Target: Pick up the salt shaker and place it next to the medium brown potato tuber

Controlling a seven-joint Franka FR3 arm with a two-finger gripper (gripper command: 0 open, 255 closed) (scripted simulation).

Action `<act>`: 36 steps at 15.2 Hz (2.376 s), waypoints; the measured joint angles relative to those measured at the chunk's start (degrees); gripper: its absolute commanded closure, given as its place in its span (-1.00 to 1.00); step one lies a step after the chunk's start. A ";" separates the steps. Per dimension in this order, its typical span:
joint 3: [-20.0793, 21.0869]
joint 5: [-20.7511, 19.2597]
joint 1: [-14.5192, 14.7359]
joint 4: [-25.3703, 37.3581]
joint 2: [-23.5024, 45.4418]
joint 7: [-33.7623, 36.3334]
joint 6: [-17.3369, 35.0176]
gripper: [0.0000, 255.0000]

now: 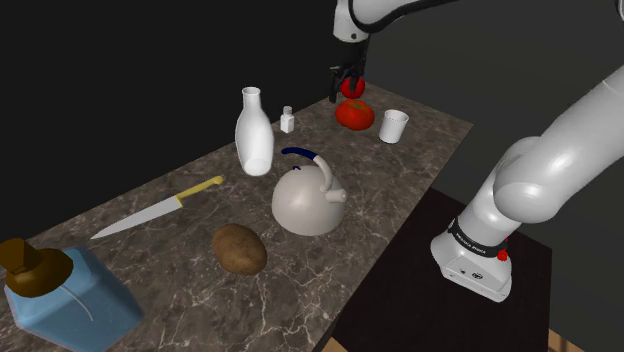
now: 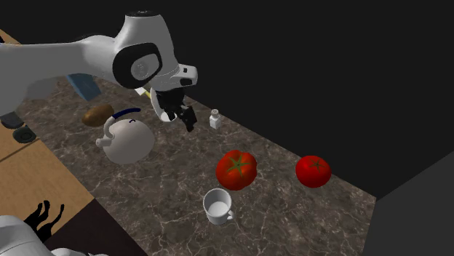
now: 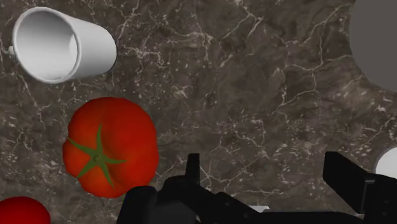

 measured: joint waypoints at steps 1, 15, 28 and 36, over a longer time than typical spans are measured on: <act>0.05 -0.14 0.01 1.24 2.05 0.04 0.75 -1.00; 0.82 -2.24 1.48 34.71 35.69 0.48 0.14 -1.00; 0.61 -2.63 1.33 35.24 40.23 0.56 4.07 -1.00; 0.62 -2.62 1.34 35.22 40.21 0.56 4.10 1.00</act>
